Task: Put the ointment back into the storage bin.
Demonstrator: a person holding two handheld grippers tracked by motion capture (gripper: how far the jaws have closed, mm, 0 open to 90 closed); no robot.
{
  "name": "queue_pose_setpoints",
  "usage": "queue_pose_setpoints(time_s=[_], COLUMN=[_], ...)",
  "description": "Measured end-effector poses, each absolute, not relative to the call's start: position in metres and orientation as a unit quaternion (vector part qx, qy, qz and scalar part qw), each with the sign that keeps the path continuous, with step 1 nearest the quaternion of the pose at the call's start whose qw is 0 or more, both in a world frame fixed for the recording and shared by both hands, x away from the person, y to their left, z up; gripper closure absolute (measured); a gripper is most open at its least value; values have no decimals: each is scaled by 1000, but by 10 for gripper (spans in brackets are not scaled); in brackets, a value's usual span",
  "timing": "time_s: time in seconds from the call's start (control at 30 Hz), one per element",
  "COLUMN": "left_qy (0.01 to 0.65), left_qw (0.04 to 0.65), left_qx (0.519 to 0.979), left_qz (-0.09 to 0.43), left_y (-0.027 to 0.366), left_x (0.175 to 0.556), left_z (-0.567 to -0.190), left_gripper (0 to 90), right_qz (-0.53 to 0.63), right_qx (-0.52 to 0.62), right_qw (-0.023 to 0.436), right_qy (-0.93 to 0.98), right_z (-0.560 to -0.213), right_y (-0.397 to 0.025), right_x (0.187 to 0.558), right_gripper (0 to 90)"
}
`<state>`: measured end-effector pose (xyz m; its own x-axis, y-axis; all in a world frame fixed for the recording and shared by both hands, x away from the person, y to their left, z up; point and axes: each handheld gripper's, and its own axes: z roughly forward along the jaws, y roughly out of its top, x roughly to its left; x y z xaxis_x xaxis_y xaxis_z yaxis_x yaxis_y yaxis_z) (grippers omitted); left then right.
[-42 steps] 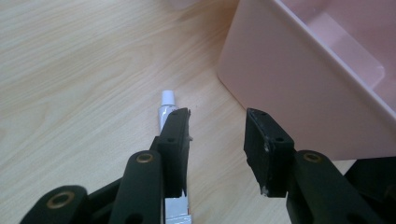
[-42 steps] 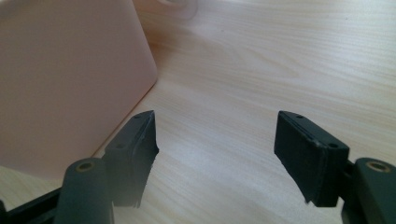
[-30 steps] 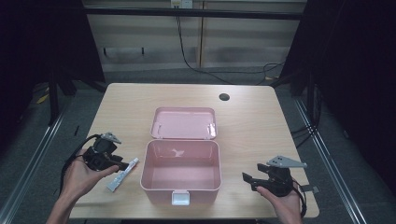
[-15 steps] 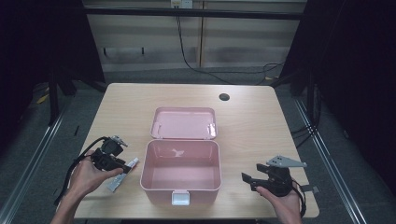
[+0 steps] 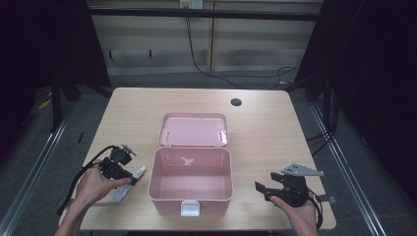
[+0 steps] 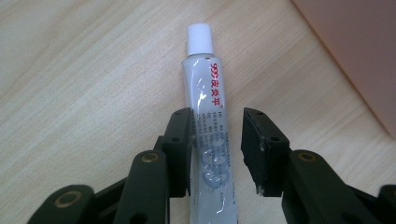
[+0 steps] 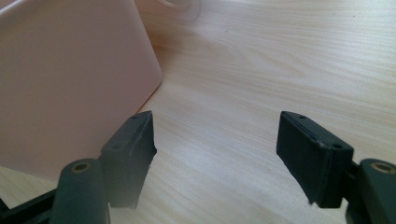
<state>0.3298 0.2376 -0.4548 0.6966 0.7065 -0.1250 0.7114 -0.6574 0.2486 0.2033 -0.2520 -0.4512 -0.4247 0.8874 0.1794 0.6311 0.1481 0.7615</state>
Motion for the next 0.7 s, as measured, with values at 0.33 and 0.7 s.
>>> queue_pose_setpoints(time_s=[0.33,0.7], left_qy=[381,360], left_qw=[108,67], left_qx=[918,930], left_qz=[-11,8], left_y=[234,223], left_x=[333,332], left_z=[-463,-464], left_gripper=[677,678], right_qz=[406,404], right_qx=[511,515], right_qw=[156,155], right_qy=[741,739], right_z=[-451,-452], right_y=[-252,-252], right_x=[203,203], right_gripper=[275,274])
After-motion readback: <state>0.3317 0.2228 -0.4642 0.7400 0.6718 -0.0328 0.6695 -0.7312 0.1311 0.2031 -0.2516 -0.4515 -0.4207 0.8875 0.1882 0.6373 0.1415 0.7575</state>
